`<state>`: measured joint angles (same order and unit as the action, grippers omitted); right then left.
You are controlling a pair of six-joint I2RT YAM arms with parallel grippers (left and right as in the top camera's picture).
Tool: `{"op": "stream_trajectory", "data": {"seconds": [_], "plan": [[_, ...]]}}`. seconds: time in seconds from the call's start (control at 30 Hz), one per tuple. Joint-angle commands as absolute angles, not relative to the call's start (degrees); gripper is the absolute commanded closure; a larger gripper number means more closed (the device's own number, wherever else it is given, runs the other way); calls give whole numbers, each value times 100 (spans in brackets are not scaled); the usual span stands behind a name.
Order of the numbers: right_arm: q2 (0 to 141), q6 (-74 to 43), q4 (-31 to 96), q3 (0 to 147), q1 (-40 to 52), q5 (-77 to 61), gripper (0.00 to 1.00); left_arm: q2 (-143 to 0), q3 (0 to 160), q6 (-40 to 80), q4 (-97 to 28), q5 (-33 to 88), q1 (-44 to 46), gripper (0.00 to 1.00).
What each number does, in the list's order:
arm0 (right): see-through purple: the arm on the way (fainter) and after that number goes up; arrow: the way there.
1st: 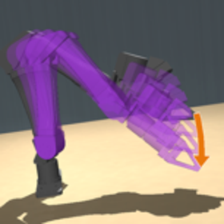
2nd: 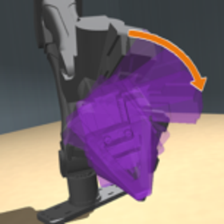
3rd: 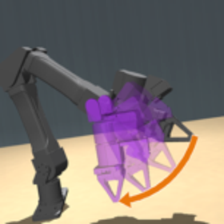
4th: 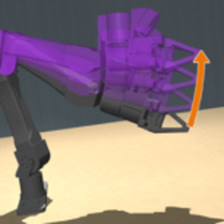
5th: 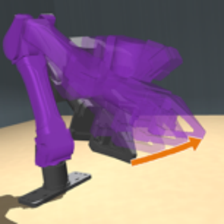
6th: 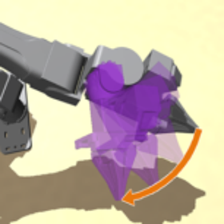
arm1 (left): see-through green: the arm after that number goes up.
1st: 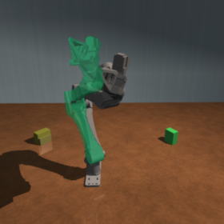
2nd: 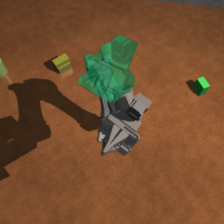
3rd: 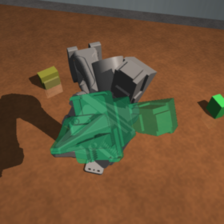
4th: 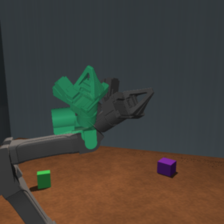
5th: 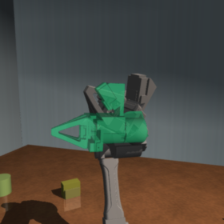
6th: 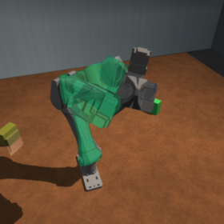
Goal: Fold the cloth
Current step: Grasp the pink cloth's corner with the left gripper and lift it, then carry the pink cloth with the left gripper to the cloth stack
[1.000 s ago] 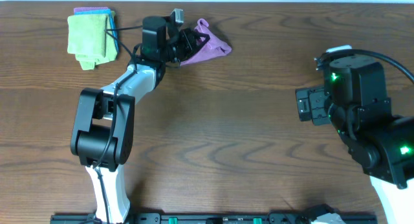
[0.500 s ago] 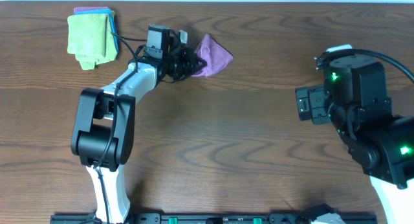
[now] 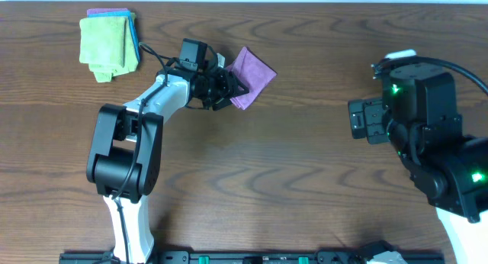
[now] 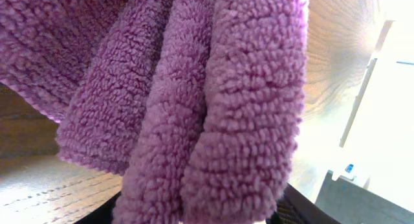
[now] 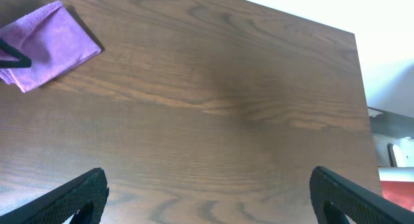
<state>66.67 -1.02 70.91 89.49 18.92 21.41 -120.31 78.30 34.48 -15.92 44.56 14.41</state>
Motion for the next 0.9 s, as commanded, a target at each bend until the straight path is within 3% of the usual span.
{"op": "stream_trajectory", "data": {"seconds": [0.0,0.37,0.87], "plan": [[6639,-58,7091,8945,1839,2206,1,-11998,7870,3151,-1776,4394,1382,46],[6639,-56,7087,8945,1839,2206,1,-11998,7870,2864,-2204,3787,1378,47],[6639,-14,7089,8945,1839,2206,1,-12066,7837,3028,-1492,2801,1885,34]]}}
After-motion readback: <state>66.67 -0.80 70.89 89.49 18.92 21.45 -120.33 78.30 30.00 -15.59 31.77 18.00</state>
